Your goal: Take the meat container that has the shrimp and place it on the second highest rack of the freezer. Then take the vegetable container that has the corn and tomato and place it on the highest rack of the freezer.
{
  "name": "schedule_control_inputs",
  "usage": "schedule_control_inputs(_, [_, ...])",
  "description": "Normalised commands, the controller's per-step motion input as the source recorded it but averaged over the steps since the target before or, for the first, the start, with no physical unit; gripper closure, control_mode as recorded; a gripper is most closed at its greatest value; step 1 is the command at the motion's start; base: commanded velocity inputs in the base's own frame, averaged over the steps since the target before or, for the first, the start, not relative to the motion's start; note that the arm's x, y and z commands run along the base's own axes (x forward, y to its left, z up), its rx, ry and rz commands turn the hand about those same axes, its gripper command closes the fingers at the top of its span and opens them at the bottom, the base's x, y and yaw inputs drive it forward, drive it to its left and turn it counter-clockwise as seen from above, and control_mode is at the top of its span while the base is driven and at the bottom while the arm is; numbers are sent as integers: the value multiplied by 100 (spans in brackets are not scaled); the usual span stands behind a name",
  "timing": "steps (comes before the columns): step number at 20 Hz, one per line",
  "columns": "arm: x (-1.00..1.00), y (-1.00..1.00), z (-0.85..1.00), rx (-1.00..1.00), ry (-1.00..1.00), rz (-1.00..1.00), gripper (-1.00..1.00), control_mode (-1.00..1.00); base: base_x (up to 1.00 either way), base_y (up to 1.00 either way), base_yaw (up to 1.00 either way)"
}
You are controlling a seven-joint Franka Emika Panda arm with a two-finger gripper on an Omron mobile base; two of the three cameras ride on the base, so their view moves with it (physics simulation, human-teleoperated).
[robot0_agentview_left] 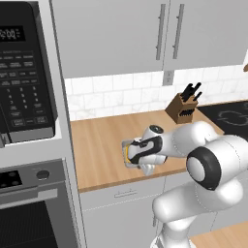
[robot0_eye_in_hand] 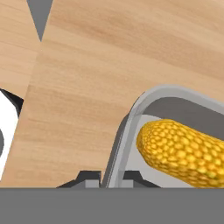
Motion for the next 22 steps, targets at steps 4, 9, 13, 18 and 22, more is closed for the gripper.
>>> schedule_control_inputs(4, [0,0,-46,-3,0,0,100,-100,0,0,0])
schedule_control_inputs(9, [1,-1,-26,-2,0,0,100,-100,0,0,0])
schedule_control_inputs(13, [-39,-34,61,0,-3,5,100,-100,0,0,0])
schedule_control_inputs(18, [-21,-6,56,0,1,1,100,-100,0,0,0])
schedule_control_inputs(22, [-9,-4,69,0,1,0,100,-100,0,0,0])
